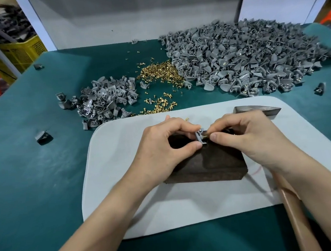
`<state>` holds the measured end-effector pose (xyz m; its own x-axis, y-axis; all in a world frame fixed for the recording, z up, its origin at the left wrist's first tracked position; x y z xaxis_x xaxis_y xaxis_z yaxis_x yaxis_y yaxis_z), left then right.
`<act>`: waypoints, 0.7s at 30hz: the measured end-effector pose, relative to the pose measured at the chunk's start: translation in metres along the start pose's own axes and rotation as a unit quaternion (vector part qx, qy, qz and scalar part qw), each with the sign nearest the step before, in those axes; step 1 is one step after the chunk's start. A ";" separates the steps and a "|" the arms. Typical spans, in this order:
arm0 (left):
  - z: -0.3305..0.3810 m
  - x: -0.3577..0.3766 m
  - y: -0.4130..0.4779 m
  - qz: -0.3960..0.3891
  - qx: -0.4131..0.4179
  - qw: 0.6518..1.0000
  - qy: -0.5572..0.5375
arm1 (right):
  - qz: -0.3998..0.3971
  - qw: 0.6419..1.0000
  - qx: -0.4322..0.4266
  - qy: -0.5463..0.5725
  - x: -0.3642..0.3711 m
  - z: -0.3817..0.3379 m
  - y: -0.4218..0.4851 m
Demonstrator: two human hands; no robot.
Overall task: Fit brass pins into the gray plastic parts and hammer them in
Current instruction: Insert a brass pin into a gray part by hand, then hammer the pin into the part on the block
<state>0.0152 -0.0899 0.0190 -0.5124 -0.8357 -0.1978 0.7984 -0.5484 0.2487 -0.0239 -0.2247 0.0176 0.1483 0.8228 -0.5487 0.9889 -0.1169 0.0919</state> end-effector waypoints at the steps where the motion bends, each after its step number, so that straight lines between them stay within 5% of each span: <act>1: 0.000 0.000 0.000 -0.001 0.001 1.000 0.001 | 0.008 1.000 0.002 0.000 -0.002 0.001 0.000; 13: 0.005 0.001 -0.002 -0.003 0.020 1.000 0.012 | 0.035 0.999 -0.027 0.001 0.001 -0.005 -0.002; 21: 0.019 0.001 -0.003 -0.006 0.104 0.991 0.080 | 0.031 0.999 -0.027 0.012 0.005 -0.004 -0.001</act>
<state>0.0068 -0.0896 0.0361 -0.4519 -0.8221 -0.3463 0.7012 -0.5673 0.4319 -0.0246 -0.2182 0.0184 0.2074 0.8282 -0.5207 0.9758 -0.1376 0.1698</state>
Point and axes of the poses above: each hand's wrist, its own y-axis towards the middle knuckle, its own x-axis out of the palm, z = x × y, the point moved 10 cm from there along y, towards the middle knuckle, and after that the axes turned 9 degrees about -y, right-handed, at the moved point
